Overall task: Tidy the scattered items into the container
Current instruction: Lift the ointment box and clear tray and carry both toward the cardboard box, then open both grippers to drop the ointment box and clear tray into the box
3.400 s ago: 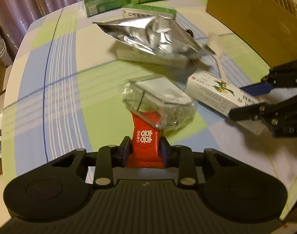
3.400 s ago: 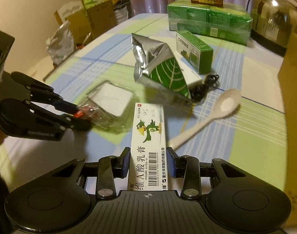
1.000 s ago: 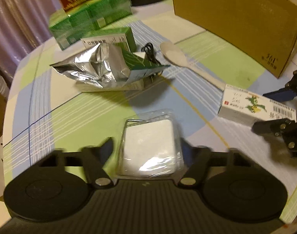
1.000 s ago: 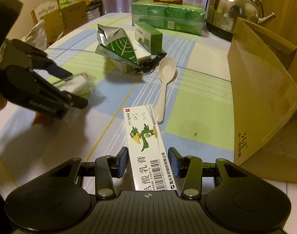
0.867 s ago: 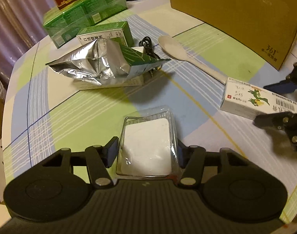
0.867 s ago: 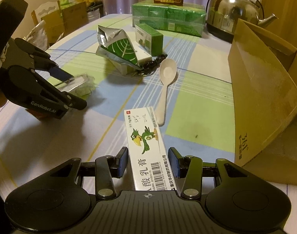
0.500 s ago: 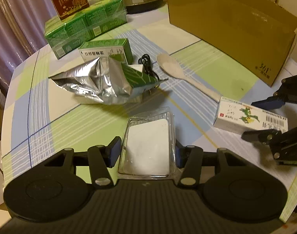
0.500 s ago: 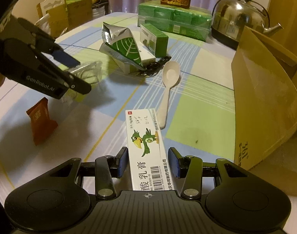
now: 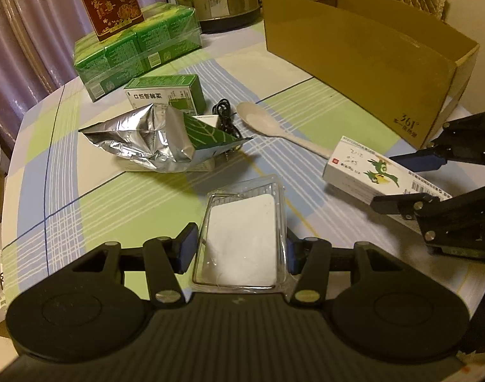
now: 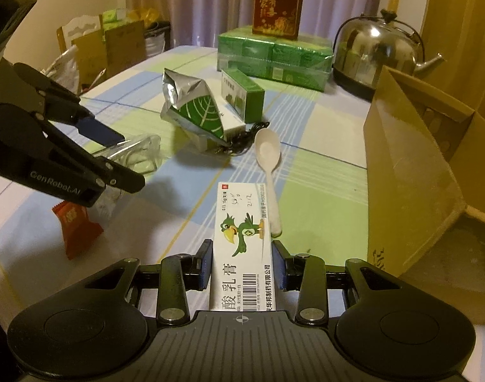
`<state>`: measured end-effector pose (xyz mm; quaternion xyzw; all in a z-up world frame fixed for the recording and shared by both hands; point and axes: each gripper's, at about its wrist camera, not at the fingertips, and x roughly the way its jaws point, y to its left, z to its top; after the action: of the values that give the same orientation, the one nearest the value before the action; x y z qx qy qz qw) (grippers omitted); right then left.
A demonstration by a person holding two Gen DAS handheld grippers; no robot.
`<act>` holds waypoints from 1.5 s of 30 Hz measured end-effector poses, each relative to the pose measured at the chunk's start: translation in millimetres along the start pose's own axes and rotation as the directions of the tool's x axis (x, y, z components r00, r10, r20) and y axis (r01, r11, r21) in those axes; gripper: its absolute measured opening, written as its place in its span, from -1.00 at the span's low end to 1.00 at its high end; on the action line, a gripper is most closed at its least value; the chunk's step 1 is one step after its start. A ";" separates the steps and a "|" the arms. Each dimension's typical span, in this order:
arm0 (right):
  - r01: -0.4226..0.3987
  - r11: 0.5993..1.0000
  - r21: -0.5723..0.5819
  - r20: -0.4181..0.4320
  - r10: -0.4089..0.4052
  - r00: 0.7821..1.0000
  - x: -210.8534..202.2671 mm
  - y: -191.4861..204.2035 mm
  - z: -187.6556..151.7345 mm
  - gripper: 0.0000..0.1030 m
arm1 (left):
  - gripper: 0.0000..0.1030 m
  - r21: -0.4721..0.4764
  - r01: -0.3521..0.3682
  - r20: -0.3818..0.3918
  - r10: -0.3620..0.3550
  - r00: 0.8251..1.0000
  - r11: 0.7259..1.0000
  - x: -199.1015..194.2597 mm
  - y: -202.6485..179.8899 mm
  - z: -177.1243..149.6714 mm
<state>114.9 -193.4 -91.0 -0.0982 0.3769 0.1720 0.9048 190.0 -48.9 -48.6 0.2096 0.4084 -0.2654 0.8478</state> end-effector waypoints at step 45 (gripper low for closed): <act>0.181 0.954 0.237 0.124 -0.215 0.969 -143.5 -212.9 61.6 -0.31 | -0.06 0.104 0.164 0.160 -0.179 0.971 0.981 -40.8 -161.4 187.9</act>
<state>142.6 -404.8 64.9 -0.0201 0.3136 0.0435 0.9483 177.6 -269.5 70.5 0.1884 0.3396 -0.3725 0.8429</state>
